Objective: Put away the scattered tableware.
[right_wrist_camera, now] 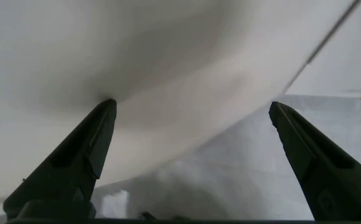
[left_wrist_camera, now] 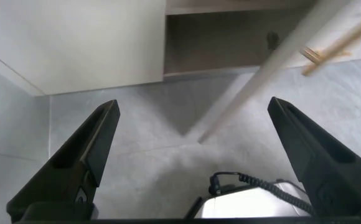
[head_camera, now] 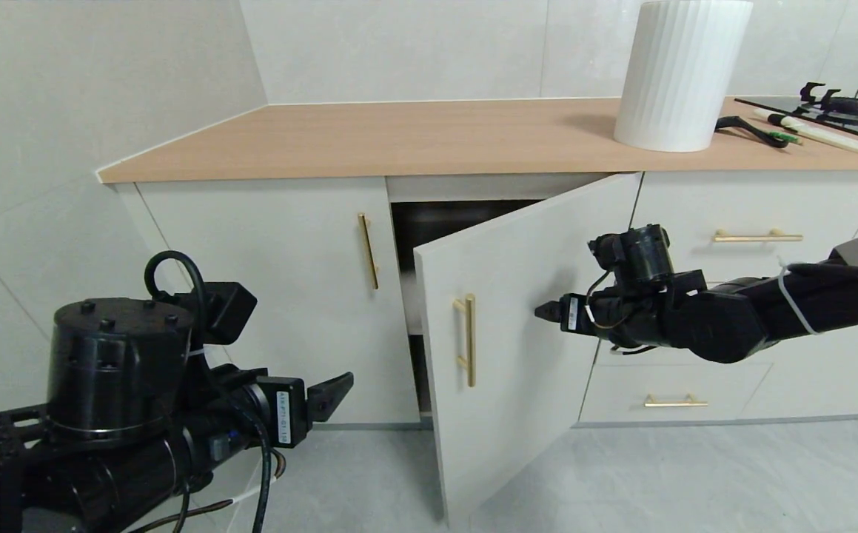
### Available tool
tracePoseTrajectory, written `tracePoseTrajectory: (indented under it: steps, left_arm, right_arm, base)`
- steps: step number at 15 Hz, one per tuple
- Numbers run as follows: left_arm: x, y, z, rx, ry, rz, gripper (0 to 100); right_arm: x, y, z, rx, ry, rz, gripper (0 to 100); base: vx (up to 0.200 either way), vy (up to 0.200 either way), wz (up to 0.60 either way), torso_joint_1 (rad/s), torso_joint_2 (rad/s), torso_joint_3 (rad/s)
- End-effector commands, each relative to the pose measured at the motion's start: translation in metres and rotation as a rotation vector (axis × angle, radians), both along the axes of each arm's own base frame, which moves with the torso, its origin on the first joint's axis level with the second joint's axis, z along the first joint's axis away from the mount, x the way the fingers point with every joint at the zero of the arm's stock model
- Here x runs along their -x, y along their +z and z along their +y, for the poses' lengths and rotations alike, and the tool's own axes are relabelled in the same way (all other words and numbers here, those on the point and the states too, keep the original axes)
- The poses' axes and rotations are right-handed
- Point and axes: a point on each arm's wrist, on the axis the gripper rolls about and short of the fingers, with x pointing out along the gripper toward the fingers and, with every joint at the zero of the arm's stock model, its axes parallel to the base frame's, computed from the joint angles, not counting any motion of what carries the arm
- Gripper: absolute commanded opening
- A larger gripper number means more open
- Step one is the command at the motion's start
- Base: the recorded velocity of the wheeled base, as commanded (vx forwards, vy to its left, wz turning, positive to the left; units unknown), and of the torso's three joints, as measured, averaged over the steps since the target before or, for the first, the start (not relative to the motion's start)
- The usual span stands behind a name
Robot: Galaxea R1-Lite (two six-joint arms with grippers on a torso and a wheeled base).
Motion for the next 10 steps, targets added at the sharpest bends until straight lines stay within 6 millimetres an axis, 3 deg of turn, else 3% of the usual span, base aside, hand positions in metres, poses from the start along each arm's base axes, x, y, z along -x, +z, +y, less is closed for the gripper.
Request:
tracePoseTrajectory:
  steps: [1, 5, 10]
  left_arm:
    - [0.001, 0.001, 0.0, 0.002, -0.001, -0.004, 100]
    - [0.002, -0.001, 0.001, 0.0, -0.001, -0.001, 100]
    - [0.001, -0.001, 0.001, -0.001, -0.001, 0.001, 100]
  right_arm:
    - [-0.005, -0.003, 0.003, -0.013, -0.008, 0.006, 100]
    - [-0.026, -0.011, 0.012, -0.132, -0.091, -0.048, 100]
    - [-0.051, -0.023, 0.019, -0.146, -0.226, -0.124, 100]
  base:
    - [0.0, 0.0, 0.0, 0.0, 0.0, 0.0]
    - [0.0, 0.0, 0.0, 0.0, 0.0, 0.0]
    - [0.0, 0.0, 0.0, 0.0, 0.0, 0.0]
